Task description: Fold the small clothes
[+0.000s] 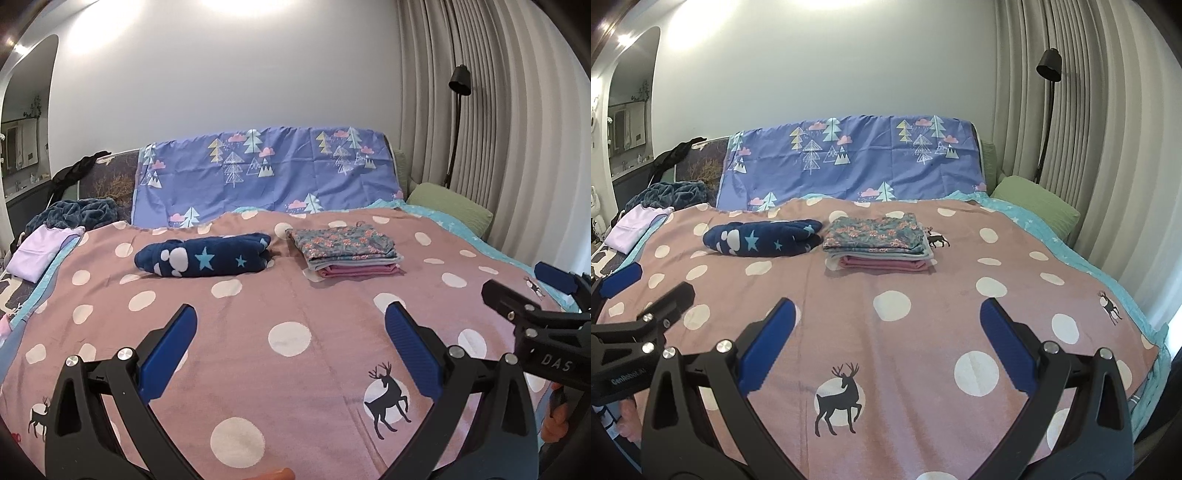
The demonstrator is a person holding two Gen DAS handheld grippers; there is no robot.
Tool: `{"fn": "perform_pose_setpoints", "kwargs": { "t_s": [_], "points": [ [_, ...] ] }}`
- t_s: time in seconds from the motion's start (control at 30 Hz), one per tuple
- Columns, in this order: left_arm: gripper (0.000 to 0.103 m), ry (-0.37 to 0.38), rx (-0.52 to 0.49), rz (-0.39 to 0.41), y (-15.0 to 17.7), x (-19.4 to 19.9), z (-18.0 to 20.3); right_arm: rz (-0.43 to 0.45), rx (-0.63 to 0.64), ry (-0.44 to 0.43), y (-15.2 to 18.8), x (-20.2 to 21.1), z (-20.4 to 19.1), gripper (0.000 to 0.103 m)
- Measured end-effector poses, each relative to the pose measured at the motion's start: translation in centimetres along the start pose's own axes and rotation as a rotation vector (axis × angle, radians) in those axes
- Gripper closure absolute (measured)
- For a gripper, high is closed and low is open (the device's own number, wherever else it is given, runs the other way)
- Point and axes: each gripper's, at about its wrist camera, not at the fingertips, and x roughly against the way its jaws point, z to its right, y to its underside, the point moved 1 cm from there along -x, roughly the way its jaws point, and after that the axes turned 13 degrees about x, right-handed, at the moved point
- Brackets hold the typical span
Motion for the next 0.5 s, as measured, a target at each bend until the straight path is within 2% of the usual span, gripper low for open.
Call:
{"fn": "perform_pose_setpoints", "kwargs": {
  "t_s": [0.5],
  "points": [
    [0.001, 0.011, -0.013, -0.023, 0.56, -0.30, 0.17, -0.008, -0.004, -0.013, 0.68, -0.15, -0.30, 0.002]
  ]
}}
